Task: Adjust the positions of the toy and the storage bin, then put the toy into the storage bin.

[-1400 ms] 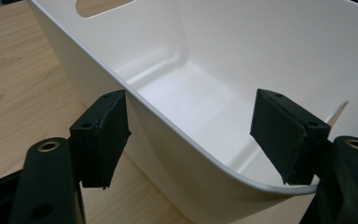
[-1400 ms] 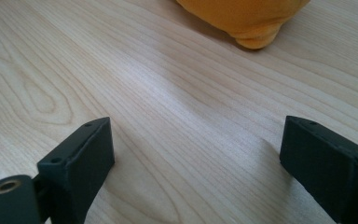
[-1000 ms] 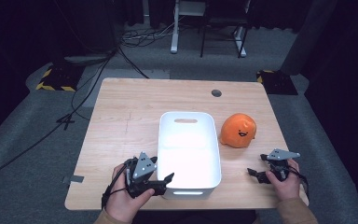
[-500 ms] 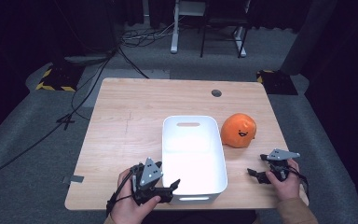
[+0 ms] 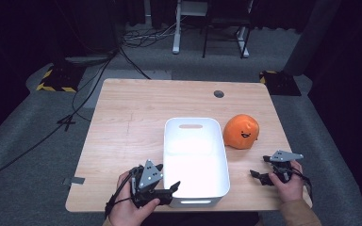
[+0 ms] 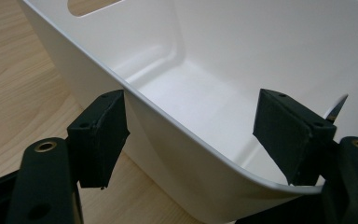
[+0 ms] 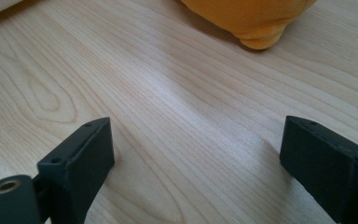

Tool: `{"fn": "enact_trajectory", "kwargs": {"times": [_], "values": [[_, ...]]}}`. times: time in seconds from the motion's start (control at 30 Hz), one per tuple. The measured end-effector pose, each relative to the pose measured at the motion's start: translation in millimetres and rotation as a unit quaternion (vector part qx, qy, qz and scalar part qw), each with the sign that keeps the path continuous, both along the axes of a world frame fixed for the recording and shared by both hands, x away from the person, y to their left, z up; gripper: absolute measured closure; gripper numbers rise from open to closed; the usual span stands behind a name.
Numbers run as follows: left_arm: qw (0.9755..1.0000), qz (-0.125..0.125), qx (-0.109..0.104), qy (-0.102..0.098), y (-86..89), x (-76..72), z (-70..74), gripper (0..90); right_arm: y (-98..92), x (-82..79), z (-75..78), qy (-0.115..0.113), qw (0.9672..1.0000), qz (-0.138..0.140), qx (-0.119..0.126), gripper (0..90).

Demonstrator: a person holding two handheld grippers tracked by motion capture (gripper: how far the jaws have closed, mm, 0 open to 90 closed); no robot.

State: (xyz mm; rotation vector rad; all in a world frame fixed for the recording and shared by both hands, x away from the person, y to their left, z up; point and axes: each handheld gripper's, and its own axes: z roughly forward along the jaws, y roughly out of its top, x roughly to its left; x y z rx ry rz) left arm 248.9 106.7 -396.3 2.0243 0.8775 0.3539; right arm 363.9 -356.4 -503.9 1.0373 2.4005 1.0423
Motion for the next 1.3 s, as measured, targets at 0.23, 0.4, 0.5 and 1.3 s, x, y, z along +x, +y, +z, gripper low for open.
{"fn": "enact_trajectory", "kwargs": {"times": [0.23,0.4,0.5,1.3], "values": [[0.9997,0.007,-0.005,-0.022,4.0,1.0,6.7,18.9,-0.1,0.1,0.0,0.0,1.0,0.0,0.0,10.1],[0.9989,0.022,-0.013,-0.038,13.5,4.8,15.2,19.8,-0.1,0.1,0.0,0.0,1.0,0.0,-0.001,10.1],[0.9988,0.022,-0.009,-0.043,19.4,8.4,17.4,18.3,0.1,0.0,0.0,0.0,1.0,-0.001,0.001,10.1],[0.9836,0.167,0.056,0.041,112.7,71.8,-53.4,16.9,0.2,0.0,0.0,0.001,1.0,-0.002,0.002,10.2]]}}
